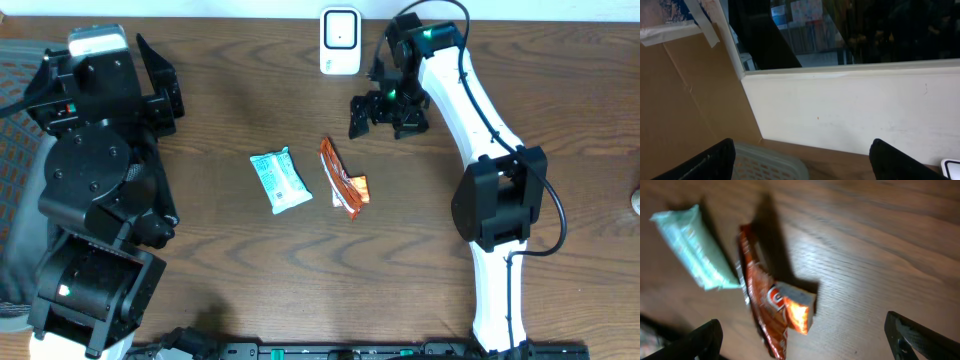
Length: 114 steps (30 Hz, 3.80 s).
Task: Scan the item barcode
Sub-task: 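Lower the right gripper onto the red chocolate bar and grasp it, then lift the chocolate bar up in front of the white scanner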
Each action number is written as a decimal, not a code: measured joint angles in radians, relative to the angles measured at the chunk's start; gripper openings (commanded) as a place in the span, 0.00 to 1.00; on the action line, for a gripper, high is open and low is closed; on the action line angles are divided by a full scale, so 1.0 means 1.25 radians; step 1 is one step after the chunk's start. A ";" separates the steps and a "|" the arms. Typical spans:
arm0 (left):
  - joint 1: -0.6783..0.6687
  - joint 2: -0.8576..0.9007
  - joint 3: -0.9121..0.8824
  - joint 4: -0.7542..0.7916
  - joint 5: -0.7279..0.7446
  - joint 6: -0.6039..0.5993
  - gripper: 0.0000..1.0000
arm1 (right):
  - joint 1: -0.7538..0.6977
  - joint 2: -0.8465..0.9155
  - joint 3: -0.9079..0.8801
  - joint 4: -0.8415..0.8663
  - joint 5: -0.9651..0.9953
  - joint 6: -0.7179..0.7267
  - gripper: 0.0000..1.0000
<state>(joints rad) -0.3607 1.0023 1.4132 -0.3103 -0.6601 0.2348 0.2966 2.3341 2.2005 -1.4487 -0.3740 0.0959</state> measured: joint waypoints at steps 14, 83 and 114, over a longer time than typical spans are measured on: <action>0.000 0.000 0.000 0.000 0.000 0.000 0.86 | 0.092 -0.001 -0.047 0.032 -0.048 -0.226 0.99; 0.000 -0.003 0.000 0.000 0.000 0.023 0.86 | 0.132 0.083 0.333 -0.172 0.133 -0.226 0.01; 0.000 -0.114 0.000 -0.022 -0.052 0.062 0.86 | 0.269 0.083 0.208 1.119 0.969 -0.851 0.01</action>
<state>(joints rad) -0.3607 0.8593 1.4132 -0.3382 -0.7258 0.3119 0.6334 2.4382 2.4599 -0.0502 0.8368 -0.9676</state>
